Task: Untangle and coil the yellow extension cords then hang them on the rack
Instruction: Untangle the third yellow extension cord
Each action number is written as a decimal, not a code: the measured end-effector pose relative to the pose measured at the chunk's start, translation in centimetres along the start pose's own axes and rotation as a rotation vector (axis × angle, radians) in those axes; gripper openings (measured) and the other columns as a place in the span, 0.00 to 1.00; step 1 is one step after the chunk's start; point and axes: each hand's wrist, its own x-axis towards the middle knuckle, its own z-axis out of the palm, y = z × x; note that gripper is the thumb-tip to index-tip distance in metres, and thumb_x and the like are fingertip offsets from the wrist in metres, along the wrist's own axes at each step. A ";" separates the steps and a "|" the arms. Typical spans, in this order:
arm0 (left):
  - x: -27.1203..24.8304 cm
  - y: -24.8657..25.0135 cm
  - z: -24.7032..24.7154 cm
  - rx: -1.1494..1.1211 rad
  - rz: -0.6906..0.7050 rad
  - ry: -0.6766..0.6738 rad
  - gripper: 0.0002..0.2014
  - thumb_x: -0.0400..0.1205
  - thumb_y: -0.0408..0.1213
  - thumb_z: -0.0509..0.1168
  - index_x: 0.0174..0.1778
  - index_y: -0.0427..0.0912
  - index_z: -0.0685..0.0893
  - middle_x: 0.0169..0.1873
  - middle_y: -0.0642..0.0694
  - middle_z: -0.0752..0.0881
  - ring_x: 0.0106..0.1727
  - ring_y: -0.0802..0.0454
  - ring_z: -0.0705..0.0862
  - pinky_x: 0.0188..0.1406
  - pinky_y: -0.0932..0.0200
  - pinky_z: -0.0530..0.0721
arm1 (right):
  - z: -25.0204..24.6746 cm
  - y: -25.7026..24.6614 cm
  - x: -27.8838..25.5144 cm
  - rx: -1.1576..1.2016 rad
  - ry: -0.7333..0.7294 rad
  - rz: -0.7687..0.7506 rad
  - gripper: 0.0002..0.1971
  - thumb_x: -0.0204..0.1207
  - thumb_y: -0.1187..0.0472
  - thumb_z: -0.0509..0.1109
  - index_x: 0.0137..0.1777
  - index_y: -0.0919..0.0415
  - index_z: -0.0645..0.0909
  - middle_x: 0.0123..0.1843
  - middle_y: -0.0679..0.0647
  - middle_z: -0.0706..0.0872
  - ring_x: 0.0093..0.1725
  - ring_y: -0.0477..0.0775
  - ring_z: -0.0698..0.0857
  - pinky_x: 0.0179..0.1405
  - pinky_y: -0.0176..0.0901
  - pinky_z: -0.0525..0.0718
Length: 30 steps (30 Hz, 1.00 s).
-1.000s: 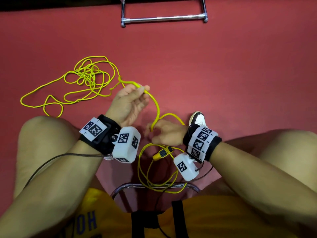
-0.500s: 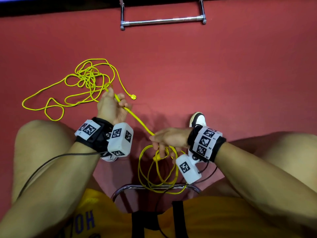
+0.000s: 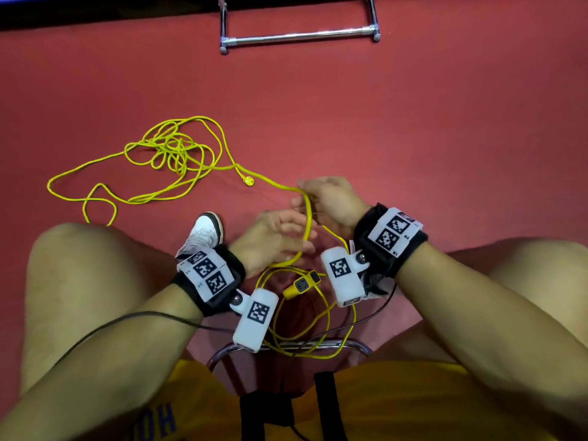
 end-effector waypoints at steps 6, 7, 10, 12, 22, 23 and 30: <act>0.6 1.8 -1.6 -0.144 -0.225 0.089 0.09 0.81 0.38 0.63 0.41 0.37 0.85 0.39 0.44 0.88 0.41 0.46 0.88 0.45 0.46 0.88 | -0.8 0.4 -0.4 -0.046 -0.045 0.081 0.09 0.86 0.69 0.61 0.44 0.63 0.76 0.33 0.56 0.82 0.26 0.51 0.82 0.28 0.44 0.86; 1.2 2.1 -2.4 -0.237 -0.264 0.203 0.13 0.82 0.41 0.59 0.42 0.36 0.83 0.41 0.42 0.87 0.43 0.43 0.88 0.45 0.45 0.88 | -0.9 0.4 -0.4 -0.054 -0.051 0.086 0.09 0.86 0.70 0.60 0.44 0.62 0.76 0.35 0.56 0.84 0.29 0.51 0.85 0.31 0.45 0.88; 2.7 1.7 -5.1 -0.464 -0.288 0.387 0.21 0.84 0.54 0.58 0.55 0.35 0.77 0.48 0.37 0.84 0.49 0.39 0.88 0.45 0.40 0.88 | -0.8 0.4 -1.0 -0.070 -0.150 0.128 0.08 0.85 0.73 0.59 0.48 0.62 0.75 0.41 0.57 0.86 0.35 0.53 0.89 0.36 0.53 0.90; 3.4 1.0 -5.9 -0.574 -0.271 0.391 0.26 0.84 0.56 0.60 0.66 0.38 0.71 0.52 0.36 0.83 0.53 0.36 0.88 0.47 0.39 0.88 | -0.2 0.7 -1.6 -0.099 -0.281 0.162 0.08 0.85 0.75 0.58 0.53 0.64 0.75 0.43 0.59 0.87 0.37 0.56 0.90 0.37 0.56 0.90; 3.2 1.1 -5.0 -0.545 -0.037 0.512 0.12 0.89 0.31 0.51 0.44 0.47 0.75 0.19 0.52 0.73 0.13 0.59 0.68 0.15 0.74 0.67 | 0.3 1.9 -1.4 -0.499 -0.136 0.082 0.11 0.80 0.72 0.64 0.45 0.54 0.81 0.43 0.54 0.87 0.40 0.53 0.84 0.34 0.42 0.80; 2.7 1.1 -3.9 -0.442 -0.043 0.438 0.12 0.90 0.31 0.52 0.45 0.47 0.76 0.22 0.51 0.75 0.15 0.59 0.70 0.17 0.72 0.69 | 0.2 1.7 -0.9 -0.416 -0.032 0.042 0.10 0.82 0.70 0.64 0.44 0.55 0.79 0.41 0.55 0.86 0.38 0.53 0.83 0.31 0.40 0.79; 0.1 -0.2 1.2 0.023 -0.155 -0.066 0.10 0.86 0.26 0.61 0.47 0.43 0.85 0.31 0.49 0.84 0.28 0.54 0.85 0.35 0.58 0.84 | -0.2 1.0 0.1 -0.045 -0.016 0.086 0.10 0.84 0.58 0.67 0.45 0.64 0.78 0.38 0.60 0.83 0.33 0.54 0.82 0.30 0.44 0.81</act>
